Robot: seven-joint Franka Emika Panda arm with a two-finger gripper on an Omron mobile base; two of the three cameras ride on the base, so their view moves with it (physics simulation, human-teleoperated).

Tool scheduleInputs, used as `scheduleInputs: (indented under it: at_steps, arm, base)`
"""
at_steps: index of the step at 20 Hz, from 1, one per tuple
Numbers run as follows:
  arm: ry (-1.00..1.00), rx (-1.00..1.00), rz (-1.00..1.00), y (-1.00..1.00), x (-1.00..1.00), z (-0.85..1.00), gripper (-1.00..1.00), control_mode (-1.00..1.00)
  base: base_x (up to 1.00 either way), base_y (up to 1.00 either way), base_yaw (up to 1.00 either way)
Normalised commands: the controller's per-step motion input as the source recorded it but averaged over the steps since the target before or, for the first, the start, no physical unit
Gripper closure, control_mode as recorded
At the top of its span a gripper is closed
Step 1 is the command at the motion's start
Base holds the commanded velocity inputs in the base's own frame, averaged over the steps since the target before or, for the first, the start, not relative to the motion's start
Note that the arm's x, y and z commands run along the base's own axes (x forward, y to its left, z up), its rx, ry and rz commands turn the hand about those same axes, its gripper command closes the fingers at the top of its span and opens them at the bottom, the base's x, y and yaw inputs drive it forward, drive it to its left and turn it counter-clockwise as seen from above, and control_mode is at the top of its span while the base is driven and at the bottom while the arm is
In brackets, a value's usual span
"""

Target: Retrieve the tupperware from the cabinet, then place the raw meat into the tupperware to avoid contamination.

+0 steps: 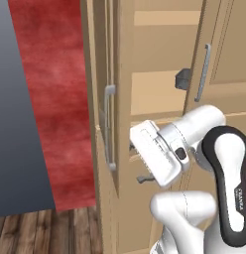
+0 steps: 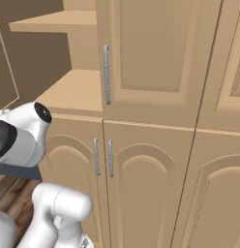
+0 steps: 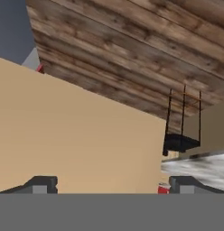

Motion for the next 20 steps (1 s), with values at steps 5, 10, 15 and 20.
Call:
scheduleInputs:
  at_steps: [5, 10, 15, 20]
  arm:
    - [0.00, 0.00, -0.06, 0.18, 0.00, -0.06, -1.00, -1.00]
    - [-0.01, -0.01, -0.01, -0.23, -0.03, -0.11, -1.00, -1.00]
    - [-0.14, -0.01, 0.07, -0.94, 0.00, -0.18, -1.00, -1.00]
    - [-0.13, -0.02, 0.15, -0.90, 0.22, -0.23, -1.00, -1.00]
  base:
    - [0.00, 0.00, 0.00]
    - [0.00, 0.00, 0.00]
    - [0.00, 0.00, 0.00]
    - [0.00, 0.00, 0.00]
